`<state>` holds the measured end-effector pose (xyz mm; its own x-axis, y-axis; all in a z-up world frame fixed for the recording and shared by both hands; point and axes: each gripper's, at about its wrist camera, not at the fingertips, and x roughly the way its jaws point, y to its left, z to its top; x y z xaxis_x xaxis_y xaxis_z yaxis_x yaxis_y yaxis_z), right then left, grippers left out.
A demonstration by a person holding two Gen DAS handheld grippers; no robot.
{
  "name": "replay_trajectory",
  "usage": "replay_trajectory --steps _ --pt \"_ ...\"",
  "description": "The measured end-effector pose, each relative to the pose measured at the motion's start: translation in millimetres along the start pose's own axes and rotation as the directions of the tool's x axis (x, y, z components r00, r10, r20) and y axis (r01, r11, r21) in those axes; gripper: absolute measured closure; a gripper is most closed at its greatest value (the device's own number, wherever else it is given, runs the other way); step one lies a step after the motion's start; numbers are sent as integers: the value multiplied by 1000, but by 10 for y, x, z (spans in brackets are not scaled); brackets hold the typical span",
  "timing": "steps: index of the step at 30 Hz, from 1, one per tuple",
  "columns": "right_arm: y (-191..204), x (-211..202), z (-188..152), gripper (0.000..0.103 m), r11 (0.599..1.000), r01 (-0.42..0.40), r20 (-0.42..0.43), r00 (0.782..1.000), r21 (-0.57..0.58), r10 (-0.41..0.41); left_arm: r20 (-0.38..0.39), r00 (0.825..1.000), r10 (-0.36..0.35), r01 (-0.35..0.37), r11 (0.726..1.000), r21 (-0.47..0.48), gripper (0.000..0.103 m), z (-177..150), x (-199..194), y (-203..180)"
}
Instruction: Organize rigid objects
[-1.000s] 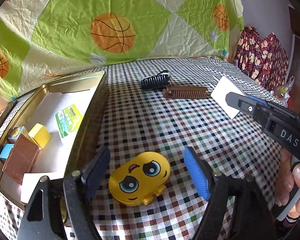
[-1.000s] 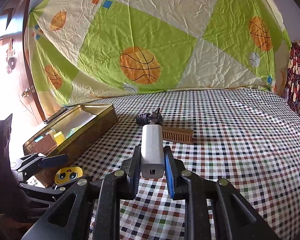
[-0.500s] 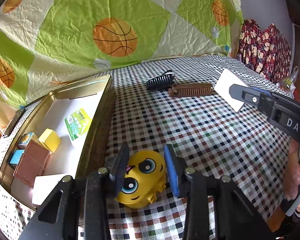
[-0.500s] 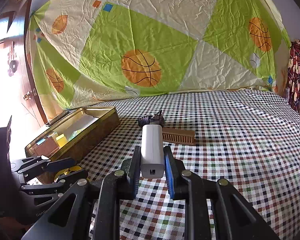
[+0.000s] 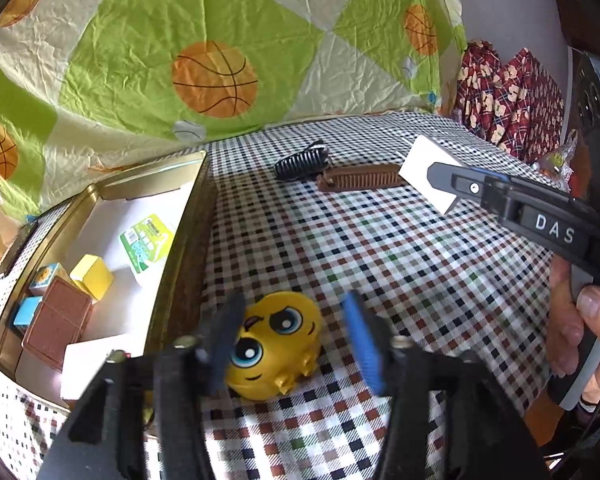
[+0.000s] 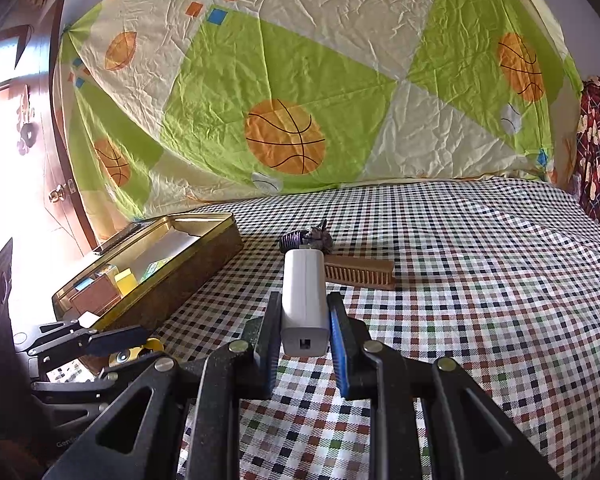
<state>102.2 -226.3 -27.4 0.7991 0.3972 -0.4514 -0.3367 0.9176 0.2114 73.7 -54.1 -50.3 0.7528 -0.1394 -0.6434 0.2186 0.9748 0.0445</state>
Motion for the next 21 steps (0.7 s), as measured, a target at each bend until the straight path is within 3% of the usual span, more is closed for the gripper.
replay_trajectory --steps 1,5,9,10,11,14,16,18,20,21 --pt "-7 -2 -1 80 1000 -2 1 1000 2 2 1 1000 -4 4 1000 7 25 -26 -6 13" --pt "-25 6 -4 80 1000 -7 2 1000 9 7 1 999 48 -48 995 83 27 -95 -6 -57" --pt "-27 11 -5 80 1000 -7 2 1000 11 7 -44 999 19 -15 996 86 26 -25 102 -130" --pt "-26 23 1 80 1000 -6 0 1000 15 6 -74 997 23 -17 996 84 12 12 166 -190" --pt "-27 37 2 80 1000 -13 -6 1000 22 13 -87 996 23 -15 996 87 8 39 195 -253" --pt "-32 12 -2 79 1000 -15 10 1000 19 15 -142 987 -71 81 994 69 18 19 280 -361" --pt "-65 25 0 79 999 -17 3 1000 34 17 -139 988 -66 72 997 42 32 11 278 -307" --pt "-59 30 -1 79 999 -20 1 1000 31 20 -138 988 -70 70 998 -3 32 2 274 -220" --pt "-51 22 -4 79 999 -20 5 1000 26 20 -135 988 -78 74 997 -32 48 -11 273 -166" --pt "-58 18 -6 79 999 -21 7 1000 29 21 -130 989 -74 70 997 -35 51 -19 269 -161"
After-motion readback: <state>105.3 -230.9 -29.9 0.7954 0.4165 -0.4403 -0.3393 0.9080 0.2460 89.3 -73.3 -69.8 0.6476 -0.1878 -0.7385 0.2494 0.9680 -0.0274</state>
